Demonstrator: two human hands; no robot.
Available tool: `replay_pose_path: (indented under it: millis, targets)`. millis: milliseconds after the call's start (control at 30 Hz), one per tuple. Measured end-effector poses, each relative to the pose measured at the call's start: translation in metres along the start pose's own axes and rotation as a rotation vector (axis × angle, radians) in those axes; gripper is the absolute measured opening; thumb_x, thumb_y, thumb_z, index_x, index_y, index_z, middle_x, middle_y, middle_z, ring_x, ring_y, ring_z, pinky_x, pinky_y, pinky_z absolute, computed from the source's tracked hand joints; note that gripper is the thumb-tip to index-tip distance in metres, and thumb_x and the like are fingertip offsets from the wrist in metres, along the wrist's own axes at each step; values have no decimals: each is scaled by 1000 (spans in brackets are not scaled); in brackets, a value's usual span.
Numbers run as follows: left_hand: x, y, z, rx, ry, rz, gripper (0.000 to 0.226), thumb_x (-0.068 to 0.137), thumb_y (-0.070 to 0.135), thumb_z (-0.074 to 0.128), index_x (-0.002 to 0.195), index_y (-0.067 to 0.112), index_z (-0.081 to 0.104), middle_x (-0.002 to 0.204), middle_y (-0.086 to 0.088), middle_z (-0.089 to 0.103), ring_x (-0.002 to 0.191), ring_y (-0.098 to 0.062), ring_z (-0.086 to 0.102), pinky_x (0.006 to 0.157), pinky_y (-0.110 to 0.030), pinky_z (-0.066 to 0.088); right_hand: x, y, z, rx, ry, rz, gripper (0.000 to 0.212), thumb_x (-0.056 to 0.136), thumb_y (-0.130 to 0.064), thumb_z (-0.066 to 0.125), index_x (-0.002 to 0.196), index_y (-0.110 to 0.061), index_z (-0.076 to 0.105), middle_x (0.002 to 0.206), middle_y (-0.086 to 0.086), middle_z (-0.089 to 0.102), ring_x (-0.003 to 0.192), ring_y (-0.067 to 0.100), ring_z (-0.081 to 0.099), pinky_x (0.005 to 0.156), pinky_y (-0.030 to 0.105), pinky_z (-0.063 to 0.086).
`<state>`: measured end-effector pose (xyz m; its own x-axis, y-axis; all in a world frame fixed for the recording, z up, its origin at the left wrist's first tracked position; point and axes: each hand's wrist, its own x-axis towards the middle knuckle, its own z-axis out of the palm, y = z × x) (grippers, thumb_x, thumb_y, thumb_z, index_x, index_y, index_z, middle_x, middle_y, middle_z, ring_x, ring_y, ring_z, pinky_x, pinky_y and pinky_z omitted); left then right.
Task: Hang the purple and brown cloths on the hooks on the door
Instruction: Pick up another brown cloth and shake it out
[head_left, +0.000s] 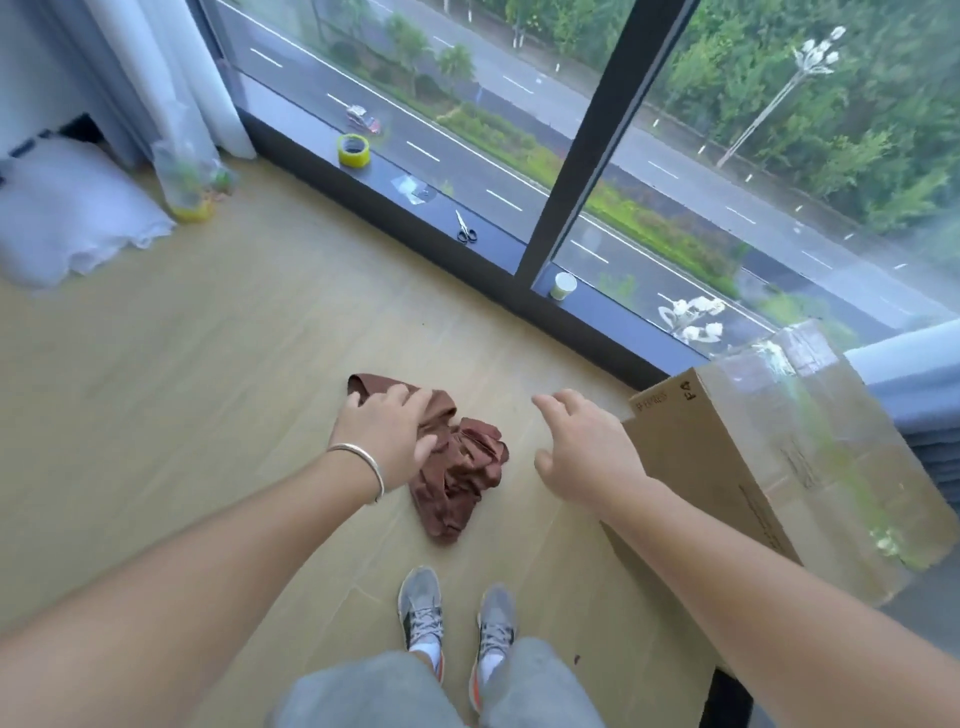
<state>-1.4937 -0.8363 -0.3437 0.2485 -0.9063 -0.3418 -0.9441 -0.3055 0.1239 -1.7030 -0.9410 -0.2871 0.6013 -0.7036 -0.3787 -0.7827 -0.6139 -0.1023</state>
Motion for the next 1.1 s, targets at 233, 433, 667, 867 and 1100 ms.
replay_pose_path:
  millis: [233, 433, 667, 867, 1100]
  targets:
    - [37, -61, 74, -11, -90, -237, 56, 93, 51, 39, 143, 26, 31, 135, 0, 48, 118, -25, 52, 99, -40, 37, 112, -29, 68, -30, -91, -215, 55, 86, -30, 52, 139, -23, 39, 134, 3, 46, 117, 26, 49, 96, 34, 38]
    - [108, -95, 189, -62, -112, -372, 49, 92, 48, 43, 135, 26, 37, 126, 0, 53, 115, -24, 52, 94, -38, 39, 216, -25, 192, -74, -196, -343, 57, 86, -31, 50, 141, -26, 36, 141, 2, 41, 122, 25, 47, 98, 34, 38]
    - [182, -143, 371, -69, -178, -460, 47, 92, 48, 43, 134, 27, 40, 129, 1, 53, 118, -24, 51, 94, -38, 39, 333, -14, 366, -175, -270, -418, 56, 87, -30, 46, 141, -23, 32, 143, 3, 37, 128, 25, 40, 103, 35, 35]
    - [234, -189, 512, -249, -234, -792, 53, 93, 48, 43, 137, 18, 39, 141, -6, 42, 129, -28, 42, 95, -42, 39, 423, -39, 495, -248, -233, -469, 48, 87, -33, 49, 132, -20, 38, 137, 4, 40, 127, 25, 38, 103, 38, 35]
    - [326, -230, 626, -326, -194, -1025, 96, 89, 69, 36, 153, 5, 2, 161, -10, -6, 148, -25, 0, 114, -50, 22, 540, -97, 607, -324, -23, -513, 45, 87, -26, 47, 130, -13, 38, 136, 6, 40, 127, 24, 37, 100, 36, 33]
